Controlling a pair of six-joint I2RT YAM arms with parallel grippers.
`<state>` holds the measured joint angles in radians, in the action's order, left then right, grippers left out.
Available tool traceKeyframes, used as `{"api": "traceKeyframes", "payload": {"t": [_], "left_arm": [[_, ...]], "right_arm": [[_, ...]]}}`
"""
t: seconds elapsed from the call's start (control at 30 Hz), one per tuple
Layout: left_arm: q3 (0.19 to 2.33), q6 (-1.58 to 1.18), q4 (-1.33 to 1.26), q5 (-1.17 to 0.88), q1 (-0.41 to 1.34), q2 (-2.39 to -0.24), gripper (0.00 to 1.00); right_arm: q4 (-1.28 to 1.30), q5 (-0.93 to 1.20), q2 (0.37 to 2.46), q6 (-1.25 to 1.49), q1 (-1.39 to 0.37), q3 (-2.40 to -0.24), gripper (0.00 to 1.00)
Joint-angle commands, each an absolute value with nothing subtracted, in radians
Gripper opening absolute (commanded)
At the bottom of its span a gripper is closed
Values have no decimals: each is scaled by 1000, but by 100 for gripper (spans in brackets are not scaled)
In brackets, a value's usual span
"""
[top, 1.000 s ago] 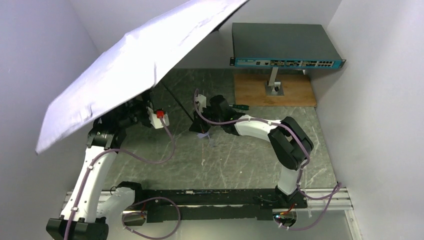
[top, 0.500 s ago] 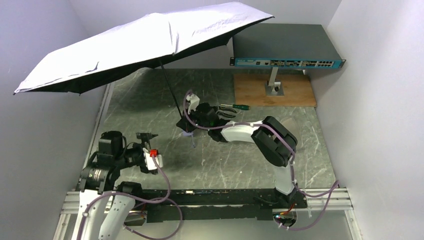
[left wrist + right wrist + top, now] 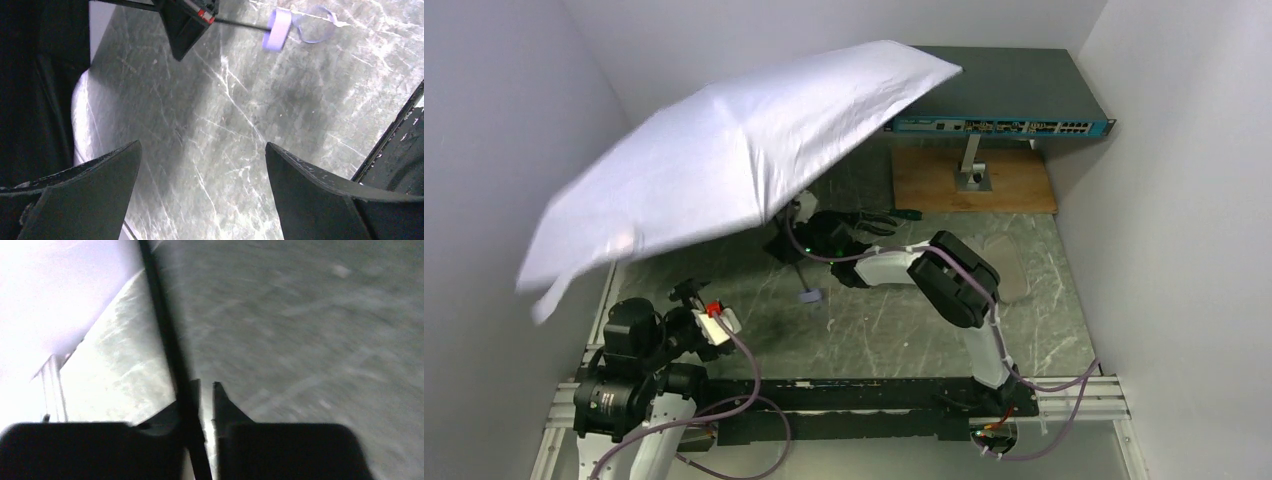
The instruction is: Open the umbrella
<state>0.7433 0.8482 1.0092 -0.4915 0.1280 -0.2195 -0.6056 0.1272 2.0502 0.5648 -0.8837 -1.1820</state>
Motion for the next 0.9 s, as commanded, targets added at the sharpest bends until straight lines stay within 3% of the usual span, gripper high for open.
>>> {"api": "traceKeyframes", "payload": {"t": [0.0, 0.1, 0.3, 0.33, 0.37, 0.4, 0.43, 0.47, 0.87], "left_arm": [[742, 746, 995, -402, 129, -199, 99], [774, 765, 1040, -404, 129, -199, 99], [802, 811, 1143, -373, 128, -151, 99], [804, 812, 1152, -359, 128, -144, 99], [805, 810, 1157, -347, 128, -134, 100], [806, 811, 1161, -339, 128, -126, 100], [807, 811, 1164, -333, 128, -118, 100], [807, 808, 1166, -328, 128, -115, 100], [726, 857, 1193, -307, 129, -50, 100]], "right_arm": [[-698, 187, 2111, 625, -873, -1324, 0], [-782, 239, 2167, 680, -857, -1401, 0], [-807, 127, 2250, 731, -865, -1555, 0], [-812, 116, 2261, 722, -868, -1560, 8], [-817, 115, 2268, 721, -870, -1559, 36], [-817, 118, 2272, 730, -871, -1552, 56], [-815, 121, 2270, 735, -871, -1534, 70], [-817, 127, 2261, 731, -871, -1506, 76], [-818, 205, 1927, 415, -858, -973, 86]]}}
